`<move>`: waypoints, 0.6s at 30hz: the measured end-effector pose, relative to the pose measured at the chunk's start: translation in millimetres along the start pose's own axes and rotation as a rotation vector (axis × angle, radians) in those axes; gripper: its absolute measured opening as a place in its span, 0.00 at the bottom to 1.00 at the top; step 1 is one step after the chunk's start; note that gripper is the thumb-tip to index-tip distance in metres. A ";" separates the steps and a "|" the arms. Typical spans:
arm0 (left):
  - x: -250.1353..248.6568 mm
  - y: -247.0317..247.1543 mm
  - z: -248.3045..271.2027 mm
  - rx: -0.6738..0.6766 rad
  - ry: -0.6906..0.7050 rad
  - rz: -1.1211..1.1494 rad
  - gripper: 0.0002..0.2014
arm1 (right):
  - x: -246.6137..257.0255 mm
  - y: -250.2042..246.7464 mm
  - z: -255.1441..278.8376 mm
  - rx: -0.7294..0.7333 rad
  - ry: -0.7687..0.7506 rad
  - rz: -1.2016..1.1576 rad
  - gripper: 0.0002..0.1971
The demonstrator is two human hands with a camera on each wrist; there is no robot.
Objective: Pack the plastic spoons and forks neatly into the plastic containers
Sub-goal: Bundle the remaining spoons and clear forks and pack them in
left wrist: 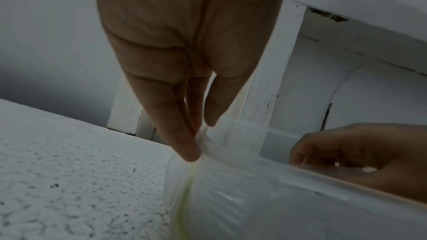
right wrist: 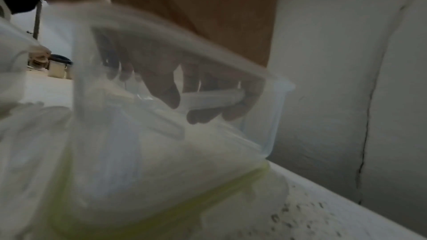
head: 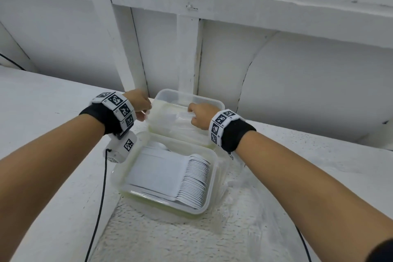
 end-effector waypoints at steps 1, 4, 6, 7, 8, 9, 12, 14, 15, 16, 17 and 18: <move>1.2 -0.7 -1.5 -0.004 0.004 0.001 0.10 | -0.5 2.5 -1.6 0.010 0.003 0.001 0.19; 3.8 0.0 -3.2 -0.004 0.016 -0.001 0.09 | -1.2 9.0 -5.2 0.028 0.007 0.064 0.18; 5.4 1.0 -4.1 -0.004 0.022 0.000 0.08 | -1.1 11.0 -7.5 0.067 0.027 0.116 0.19; 5.7 0.8 -4.6 -0.004 0.021 0.005 0.07 | -0.8 10.0 -8.0 0.089 0.036 0.117 0.21; 5.9 0.6 -5.3 -0.005 0.020 0.011 0.07 | -0.3 8.4 -8.4 0.098 0.038 0.099 0.22; 5.8 0.2 -6.0 -0.008 0.019 0.017 0.07 | 0.8 6.6 -8.4 0.098 0.033 0.068 0.22; 5.9 -0.5 -6.6 -0.011 0.013 0.043 0.08 | 8.7 5.8 -7.7 0.083 -0.014 -0.048 0.19; 6.2 -0.3 -6.4 -0.007 0.011 0.053 0.09 | 13.5 7.9 -7.3 0.084 -0.033 -0.089 0.19; 6.6 -0.1 -6.2 -0.008 0.010 0.057 0.08 | 14.3 8.8 -7.6 0.089 -0.037 -0.096 0.19; 6.9 -0.1 -6.3 -0.011 0.010 0.060 0.08 | 14.4 9.2 -7.9 0.096 -0.040 -0.101 0.19; 6.9 0.2 -6.2 -0.013 0.010 0.062 0.08 | 13.7 9.2 -7.6 0.101 -0.040 -0.110 0.19; 6.9 0.3 -6.4 -0.016 0.011 0.063 0.07 | 12.6 9.0 -7.2 0.102 -0.037 -0.123 0.19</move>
Point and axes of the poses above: each hand's wrist, its own z-axis away from the middle knuckle, its own y-axis out of the palm, x = y × z, the point moved 4 cm from there along -z, towards the middle knuckle
